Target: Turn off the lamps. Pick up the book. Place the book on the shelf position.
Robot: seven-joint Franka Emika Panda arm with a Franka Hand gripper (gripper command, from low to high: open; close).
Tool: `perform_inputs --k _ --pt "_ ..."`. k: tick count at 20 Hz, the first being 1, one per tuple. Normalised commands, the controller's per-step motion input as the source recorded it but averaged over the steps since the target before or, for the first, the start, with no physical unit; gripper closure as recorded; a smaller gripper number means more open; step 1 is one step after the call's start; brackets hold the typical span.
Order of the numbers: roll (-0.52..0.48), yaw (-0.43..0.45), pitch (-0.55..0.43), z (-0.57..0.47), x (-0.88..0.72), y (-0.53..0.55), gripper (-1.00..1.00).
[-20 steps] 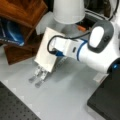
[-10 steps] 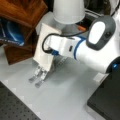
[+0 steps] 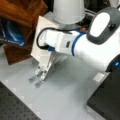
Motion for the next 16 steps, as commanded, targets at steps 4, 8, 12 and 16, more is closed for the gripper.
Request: perform_inputs --k 4,8,12,16 --pt "-0.208 -0.241 0.177 0.38 0.34 0.14 1.00" --pt "-0.223 -0.223 0.208 0.39 0.38 0.10 1.00" --pt "-0.227 -0.209 0.187 0.33 0.38 0.08 1.00" --pt "-0.227 -0.199 0.151 0.22 0.36 0.07 1.00"
